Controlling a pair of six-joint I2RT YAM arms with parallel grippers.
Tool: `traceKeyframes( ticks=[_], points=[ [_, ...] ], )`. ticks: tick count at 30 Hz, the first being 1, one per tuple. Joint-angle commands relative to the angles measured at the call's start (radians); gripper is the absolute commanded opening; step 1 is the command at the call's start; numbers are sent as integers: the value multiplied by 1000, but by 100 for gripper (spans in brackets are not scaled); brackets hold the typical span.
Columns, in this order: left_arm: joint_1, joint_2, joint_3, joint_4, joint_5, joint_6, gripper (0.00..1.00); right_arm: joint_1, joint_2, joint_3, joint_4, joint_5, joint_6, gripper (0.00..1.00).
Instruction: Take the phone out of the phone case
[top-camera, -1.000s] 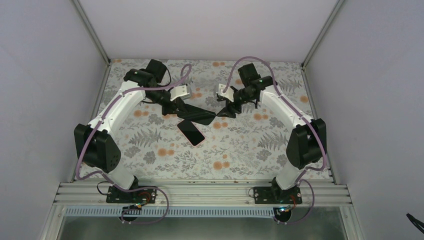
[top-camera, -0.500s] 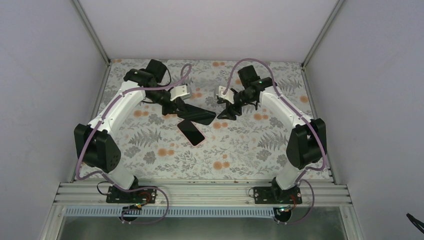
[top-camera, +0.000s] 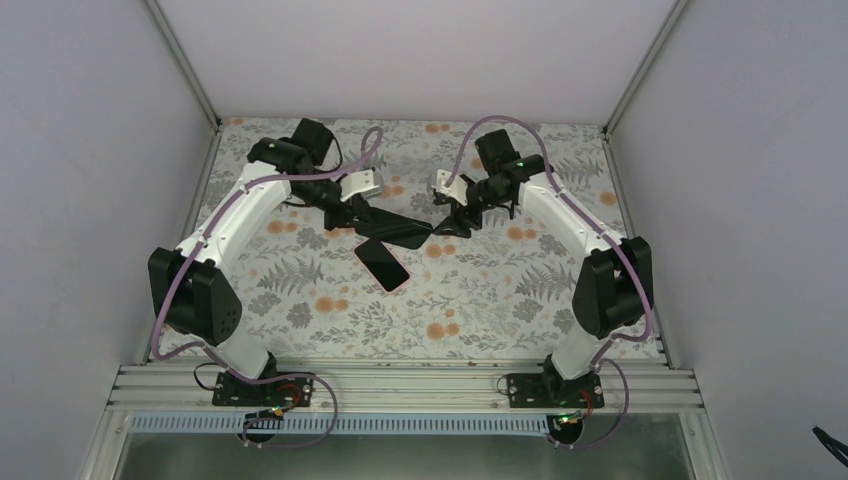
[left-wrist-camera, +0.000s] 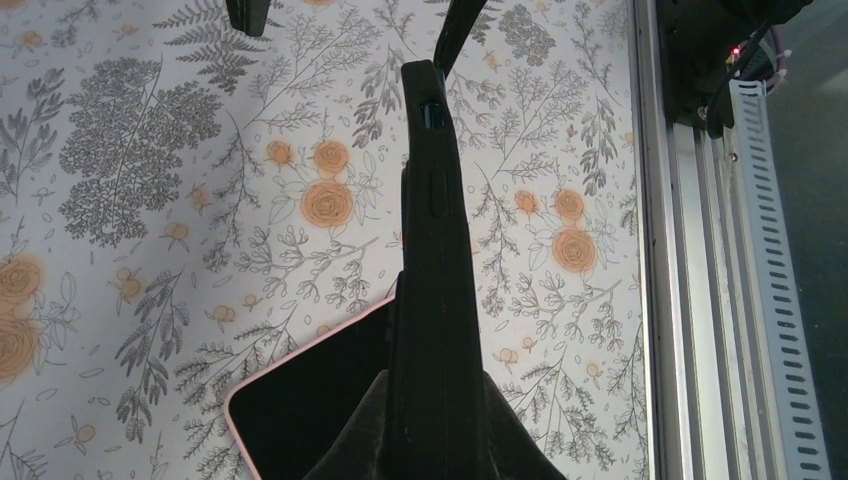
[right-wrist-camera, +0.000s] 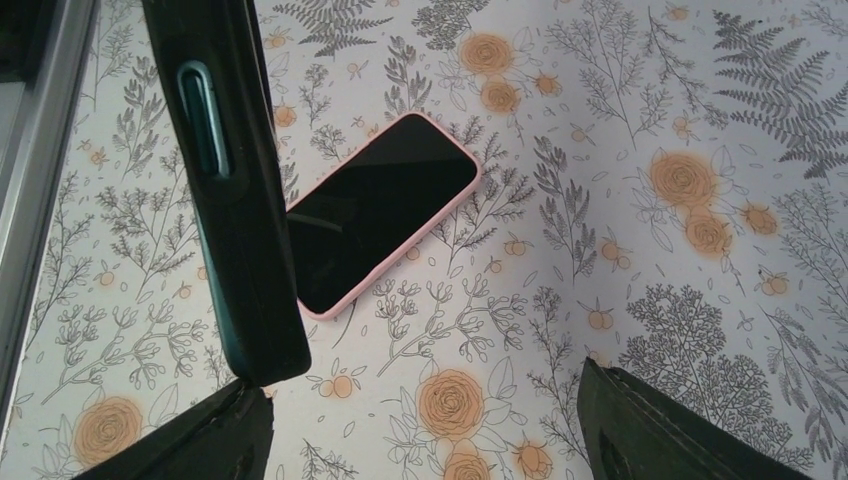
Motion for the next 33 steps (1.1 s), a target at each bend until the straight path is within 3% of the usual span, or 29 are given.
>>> traceKeyframes(
  ticks=[1, 24, 33],
  points=[
    [-13, -27, 10, -15, 86, 25, 2, -3, 12, 27, 84, 41, 56, 79],
    [-37, -2, 2, -73, 155, 84, 2, 0, 81, 164, 166, 110, 153, 78],
    [-67, 11, 3, -32, 156, 50, 2, 42, 83, 178, 95, 11, 103, 83]
  ],
)
